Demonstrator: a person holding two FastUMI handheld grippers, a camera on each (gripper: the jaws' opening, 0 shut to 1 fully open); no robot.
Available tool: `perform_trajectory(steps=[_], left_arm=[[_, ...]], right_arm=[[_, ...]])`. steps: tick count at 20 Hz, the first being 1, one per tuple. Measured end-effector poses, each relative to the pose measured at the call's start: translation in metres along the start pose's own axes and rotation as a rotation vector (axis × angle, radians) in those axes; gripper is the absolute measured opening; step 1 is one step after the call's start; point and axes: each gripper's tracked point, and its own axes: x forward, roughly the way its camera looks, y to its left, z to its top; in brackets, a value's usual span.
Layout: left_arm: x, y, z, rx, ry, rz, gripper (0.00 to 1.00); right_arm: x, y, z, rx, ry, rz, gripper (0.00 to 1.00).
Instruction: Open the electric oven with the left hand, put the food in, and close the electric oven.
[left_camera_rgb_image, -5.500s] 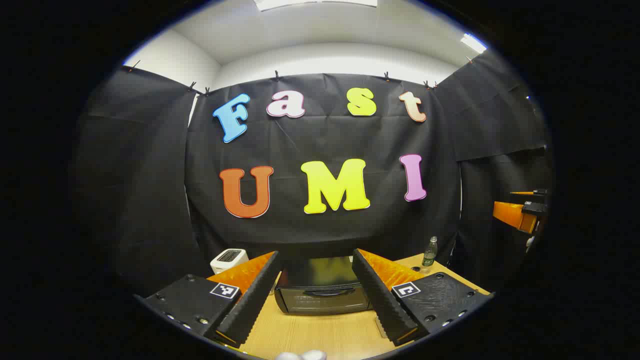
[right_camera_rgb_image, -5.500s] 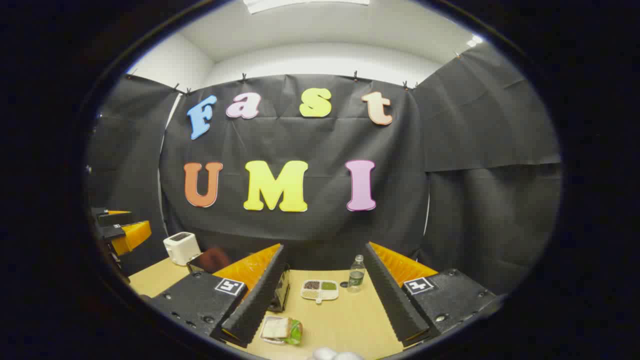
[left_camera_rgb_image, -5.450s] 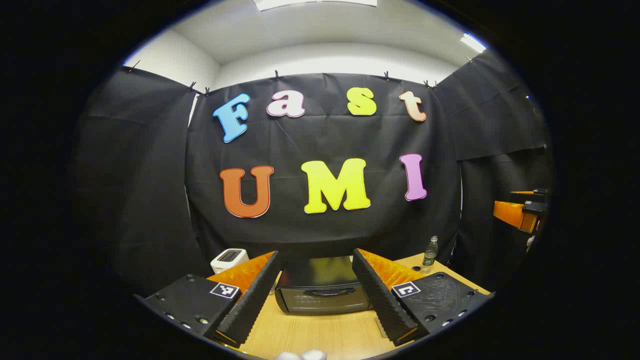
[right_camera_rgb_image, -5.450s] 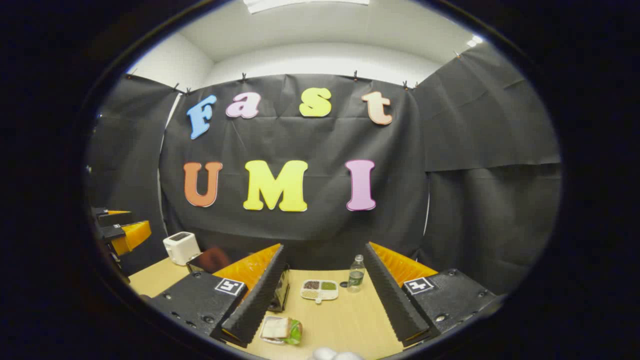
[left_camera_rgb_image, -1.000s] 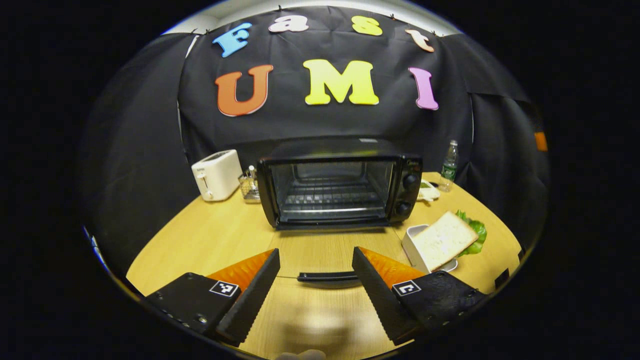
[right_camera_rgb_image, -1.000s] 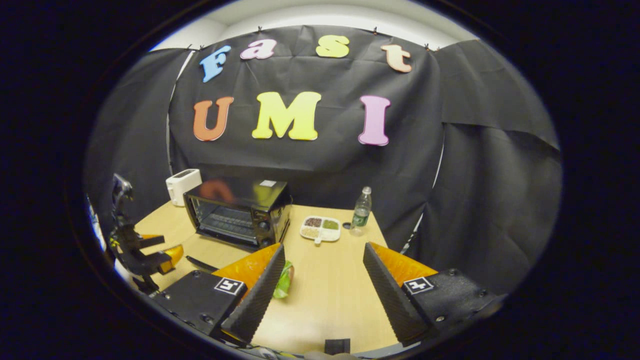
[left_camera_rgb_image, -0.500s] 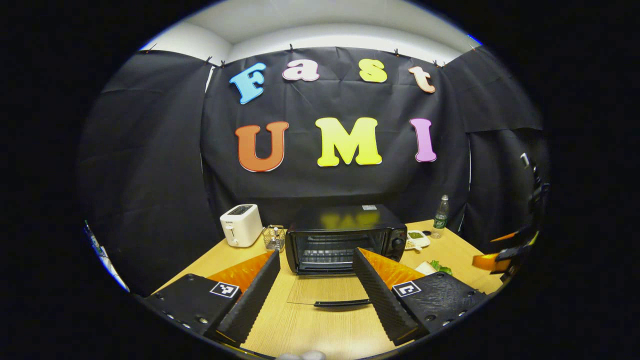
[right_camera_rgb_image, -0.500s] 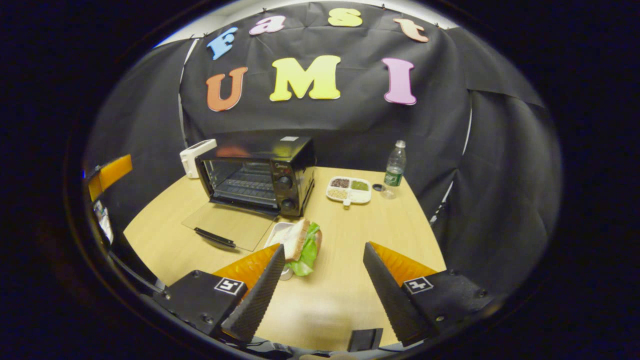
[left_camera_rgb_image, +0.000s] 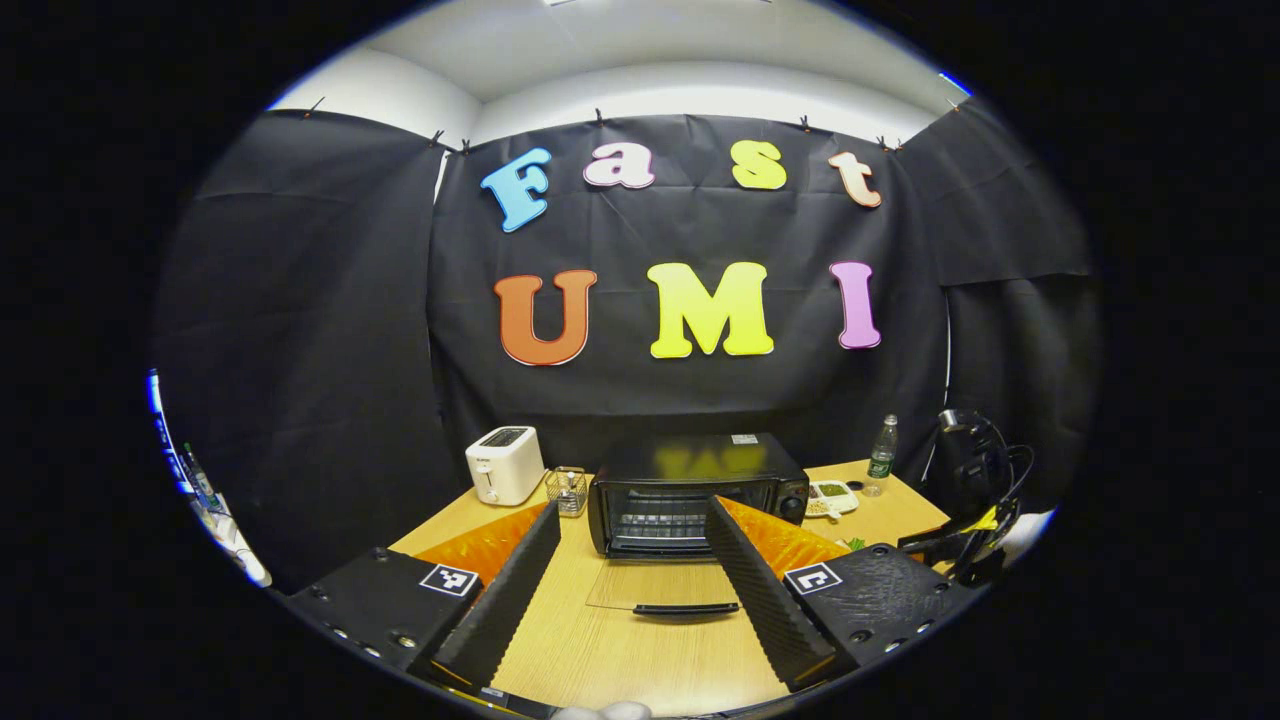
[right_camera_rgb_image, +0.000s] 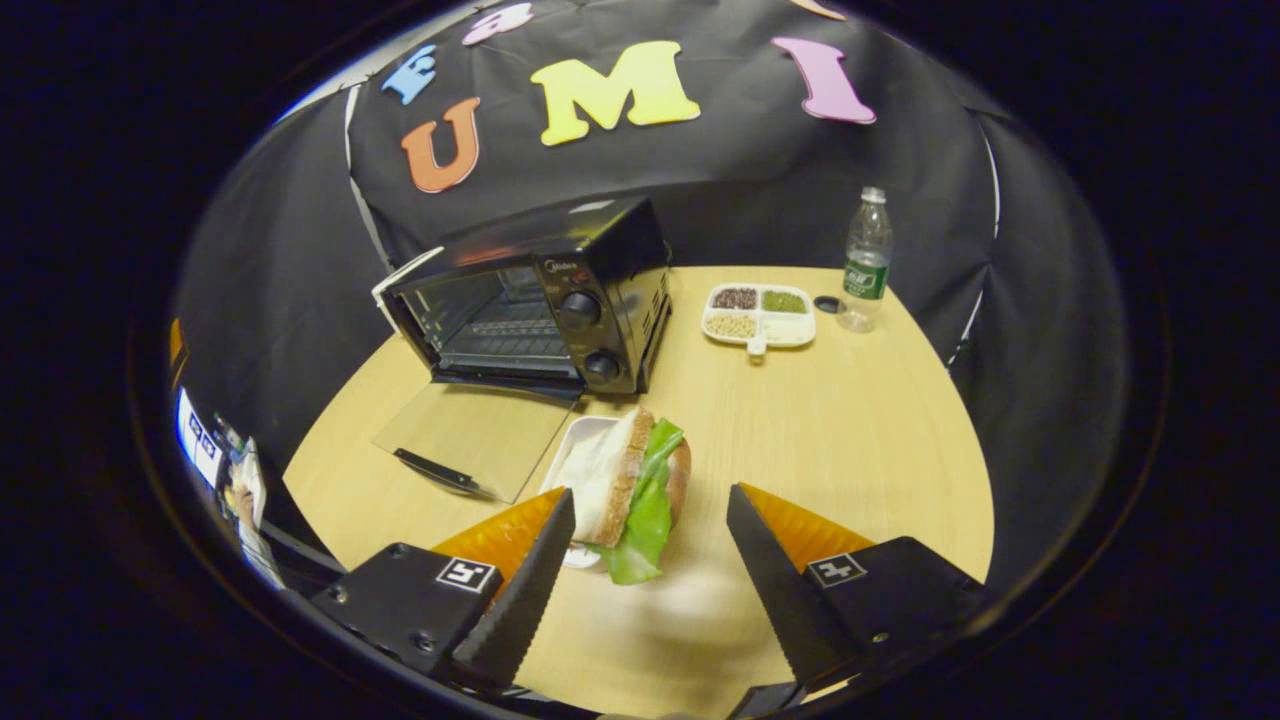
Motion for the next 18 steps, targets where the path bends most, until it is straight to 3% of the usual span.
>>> perform_trajectory(steps=[1, 2, 5, 9, 10, 13, 14, 17, 18], left_arm=[[-0.001, -0.002, 0.001, -0.003, 0.004, 0.007, 0.95], [-0.001, -0.003, 0.001, -0.003, 0.009, 0.013, 0.95], [0.000, -0.008, 0.001, -0.006, 0.018, 0.028, 0.95], [0.004, -0.015, 0.001, 0.008, 0.035, 0.032, 0.95], [0.004, -0.016, 0.003, 0.010, 0.032, 0.033, 0.95], [0.006, -0.020, 0.007, 0.015, 0.030, 0.030, 0.95], [0.007, -0.020, 0.007, 0.015, 0.032, 0.028, 0.95], [0.008, -0.018, 0.003, 0.010, 0.045, 0.029, 0.95], [0.008, -0.016, 0.002, 0.007, 0.046, 0.031, 0.95]], right_arm=[[0.008, -0.001, -0.002, 0.015, 0.022, 0.016, 0.98], [0.014, 0.000, -0.003, 0.035, 0.046, 0.033, 0.91], [0.027, 0.007, -0.003, 0.125, 0.097, 0.115, 0.89], [0.041, 0.013, -0.004, 0.201, 0.146, 0.180, 0.75], [0.042, 0.013, -0.005, 0.227, 0.147, 0.188, 0.64], [0.042, 0.017, -0.003, 0.293, 0.152, 0.247, 0.55], [0.040, 0.018, -0.002, 0.308, 0.155, 0.257, 0.46], [0.037, 0.022, 0.000, 0.305, 0.149, 0.264, 0.38], [0.035, 0.023, 0.002, 0.298, 0.141, 0.259, 0.40]])
